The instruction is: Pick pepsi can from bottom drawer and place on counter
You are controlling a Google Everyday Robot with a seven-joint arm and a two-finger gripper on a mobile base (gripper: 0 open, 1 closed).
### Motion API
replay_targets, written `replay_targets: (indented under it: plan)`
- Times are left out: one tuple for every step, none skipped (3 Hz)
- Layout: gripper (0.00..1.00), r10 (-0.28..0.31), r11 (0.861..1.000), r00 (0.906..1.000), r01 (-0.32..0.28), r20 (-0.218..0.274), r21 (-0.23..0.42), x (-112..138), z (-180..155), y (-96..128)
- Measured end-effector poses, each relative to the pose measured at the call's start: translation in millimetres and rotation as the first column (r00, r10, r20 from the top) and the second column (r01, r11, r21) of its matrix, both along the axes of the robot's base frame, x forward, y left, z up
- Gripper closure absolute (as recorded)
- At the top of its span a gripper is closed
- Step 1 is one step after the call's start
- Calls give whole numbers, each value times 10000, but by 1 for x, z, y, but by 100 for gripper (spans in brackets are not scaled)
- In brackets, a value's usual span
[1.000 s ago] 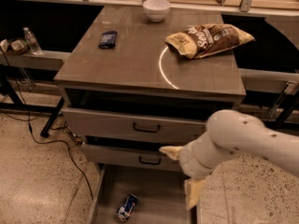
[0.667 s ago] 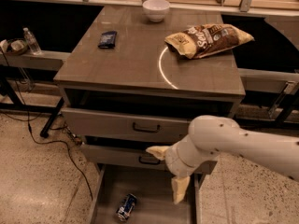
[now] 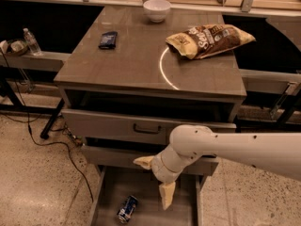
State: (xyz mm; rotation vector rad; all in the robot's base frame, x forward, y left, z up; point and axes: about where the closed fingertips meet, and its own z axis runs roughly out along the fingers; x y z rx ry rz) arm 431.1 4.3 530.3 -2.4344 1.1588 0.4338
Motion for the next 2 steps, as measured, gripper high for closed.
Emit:
replay_targets:
  plan:
    - [0,38,10000,10000,-37,68,-17,-1,-3,0]
    - [0,482,9986,9952,-463,855,-237,-11,-33,6]
